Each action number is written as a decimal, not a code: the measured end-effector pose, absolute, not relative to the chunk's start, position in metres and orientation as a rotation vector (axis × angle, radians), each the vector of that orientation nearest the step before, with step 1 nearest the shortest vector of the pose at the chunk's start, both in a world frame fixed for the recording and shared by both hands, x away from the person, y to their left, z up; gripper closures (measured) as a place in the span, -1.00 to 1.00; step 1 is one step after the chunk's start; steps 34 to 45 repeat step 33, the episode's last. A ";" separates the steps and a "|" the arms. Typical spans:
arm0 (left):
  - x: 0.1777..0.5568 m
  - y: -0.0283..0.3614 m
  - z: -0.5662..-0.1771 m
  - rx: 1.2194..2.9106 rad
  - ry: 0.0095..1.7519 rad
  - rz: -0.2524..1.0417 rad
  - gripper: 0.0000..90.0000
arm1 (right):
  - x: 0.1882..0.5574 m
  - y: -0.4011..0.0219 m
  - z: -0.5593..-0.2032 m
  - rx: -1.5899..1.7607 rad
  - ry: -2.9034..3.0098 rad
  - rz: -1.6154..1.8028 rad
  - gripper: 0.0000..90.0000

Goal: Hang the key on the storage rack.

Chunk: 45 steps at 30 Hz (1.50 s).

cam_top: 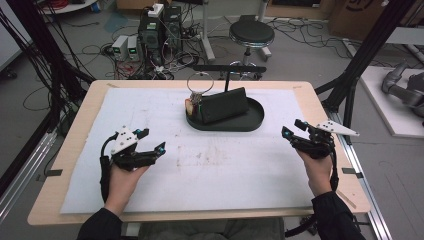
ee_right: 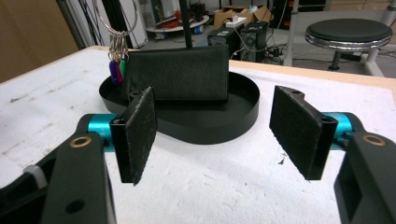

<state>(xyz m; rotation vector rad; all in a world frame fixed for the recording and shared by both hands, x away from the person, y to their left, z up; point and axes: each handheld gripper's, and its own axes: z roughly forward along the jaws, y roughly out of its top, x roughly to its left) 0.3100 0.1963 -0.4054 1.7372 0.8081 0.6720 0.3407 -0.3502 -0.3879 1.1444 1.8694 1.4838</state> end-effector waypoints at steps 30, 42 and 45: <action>0.320 0.217 -0.429 1.765 0.946 0.689 -0.46 | 0.337 -0.365 -0.406 1.173 1.918 1.254 -0.41; 0.323 0.217 -0.432 1.780 0.967 0.680 -0.46 | 0.340 -0.369 -0.410 1.200 1.926 1.228 -0.41; 0.323 0.217 -0.432 1.780 0.967 0.680 -0.46 | 0.340 -0.369 -0.410 1.200 1.926 1.228 -0.41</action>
